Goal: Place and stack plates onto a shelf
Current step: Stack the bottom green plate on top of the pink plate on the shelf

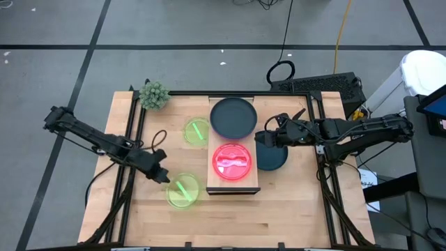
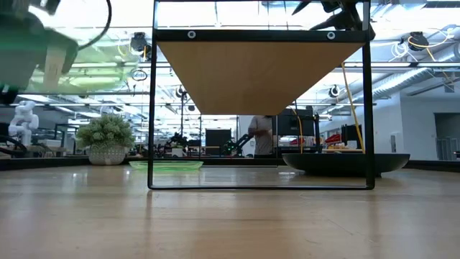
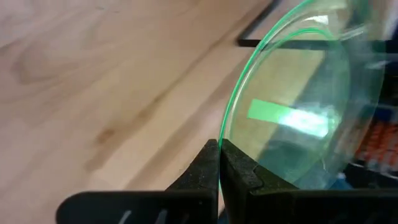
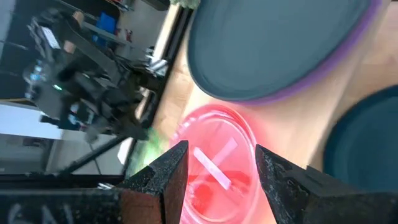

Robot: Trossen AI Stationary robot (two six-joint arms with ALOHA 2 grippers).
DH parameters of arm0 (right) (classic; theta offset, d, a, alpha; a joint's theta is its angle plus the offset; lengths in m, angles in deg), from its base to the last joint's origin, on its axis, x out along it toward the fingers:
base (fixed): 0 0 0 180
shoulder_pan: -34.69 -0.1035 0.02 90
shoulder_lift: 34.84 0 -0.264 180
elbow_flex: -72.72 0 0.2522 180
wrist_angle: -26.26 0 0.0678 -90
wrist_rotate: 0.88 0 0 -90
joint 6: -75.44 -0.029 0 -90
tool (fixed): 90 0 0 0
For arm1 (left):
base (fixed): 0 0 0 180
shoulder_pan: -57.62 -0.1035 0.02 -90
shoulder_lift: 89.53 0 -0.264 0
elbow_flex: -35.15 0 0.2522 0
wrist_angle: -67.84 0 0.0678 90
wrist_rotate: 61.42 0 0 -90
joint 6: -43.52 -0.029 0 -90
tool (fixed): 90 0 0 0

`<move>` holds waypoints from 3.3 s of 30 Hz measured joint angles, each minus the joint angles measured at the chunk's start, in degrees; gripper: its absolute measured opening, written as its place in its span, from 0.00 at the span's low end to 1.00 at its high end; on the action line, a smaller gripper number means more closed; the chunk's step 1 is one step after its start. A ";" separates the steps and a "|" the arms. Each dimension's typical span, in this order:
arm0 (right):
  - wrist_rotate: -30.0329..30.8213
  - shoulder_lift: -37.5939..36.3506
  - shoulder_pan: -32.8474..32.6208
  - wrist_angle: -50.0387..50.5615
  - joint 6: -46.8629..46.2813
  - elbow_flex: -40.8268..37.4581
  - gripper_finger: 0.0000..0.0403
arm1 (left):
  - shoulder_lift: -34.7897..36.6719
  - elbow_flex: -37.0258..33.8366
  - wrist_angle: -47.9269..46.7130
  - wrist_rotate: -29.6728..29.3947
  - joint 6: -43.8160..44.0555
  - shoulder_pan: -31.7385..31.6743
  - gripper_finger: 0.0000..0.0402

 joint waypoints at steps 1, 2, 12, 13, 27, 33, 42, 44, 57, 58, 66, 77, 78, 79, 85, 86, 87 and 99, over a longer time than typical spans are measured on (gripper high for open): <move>0.05 0.00 -0.20 0.71 0.08 0.00 0.42 | 1.11 0.00 0.04 0.00 0.49 -0.10 0.01; 0.03 0.00 -0.34 1.55 0.02 0.00 0.42 | 2.28 0.00 -0.06 0.00 1.05 -0.24 0.01; 0.05 0.00 -2.77 4.49 -1.82 0.00 0.42 | 4.68 5.85 0.45 -4.71 1.84 -0.57 0.01; 0.05 0.00 -3.09 4.51 -1.84 0.00 0.42 | 4.52 6.65 1.08 -6.00 1.80 -0.57 0.01; 0.14 0.00 -7.17 11.71 -6.33 0.00 0.42 | 4.49 14.17 5.17 -15.67 -4.25 -6.71 0.01; 0.14 0.00 -7.55 12.60 -6.32 0.00 0.42 | 4.47 17.34 4.93 -14.74 -6.52 -12.21 0.01; -0.06 0.00 -7.55 15.94 -6.14 0.00 0.42 | 0.68 23.43 3.83 -10.37 -10.40 -18.92 0.01; -0.12 0.00 -7.55 16.27 -5.82 0.00 0.42 | -0.84 24.40 3.83 -8.20 -10.83 -20.10 0.01; -1.89 0.00 -7.66 17.16 -4.36 0.00 0.42 | -12.33 27.99 5.11 -1.43 -13.80 -24.32 0.01; -2.46 0.00 -7.66 17.54 -4.27 0.00 0.42 | -13.01 28.06 5.35 -1.44 -14.19 -24.50 0.01; -6.19 -0.02 -7.66 20.14 -4.63 0.00 0.42 | -19.95 28.08 10.92 -2.49 -16.19 -24.92 0.01; -8.09 -0.04 -7.66 21.10 -4.67 0.00 0.42 | -28.52 28.06 16.67 -4.03 -16.58 -24.87 0.01; -8.92 -0.04 -7.66 21.75 -4.70 0.00 0.42 | -28.97 28.06 16.77 -4.33 -16.56 -24.71 0.01; -9.29 -0.04 -7.66 22.46 -4.76 0.00 0.42 | -29.34 28.06 16.74 -4.72 -16.55 -24.62 0.01; -9.38 -0.04 -7.66 24.19 -4.77 0.00 0.42 | -30.20 28.06 16.60 -5.21 -17.24 -24.34 0.01; -9.35 -0.04 -7.66 24.24 -4.77 0.00 0.42 | -30.20 28.06 16.57 -5.41 -17.31 -24.35 0.01; -9.32 -0.04 -7.66 24.24 -4.77 0.00 0.42 | -30.20 28.06 16.53 -5.57 -17.43 -24.35 0.01; -8.91 -0.04 -7.66 24.96 -4.70 0.00 0.42 | -32.99 28.09 16.54 -6.05 -18.83 -23.48 0.01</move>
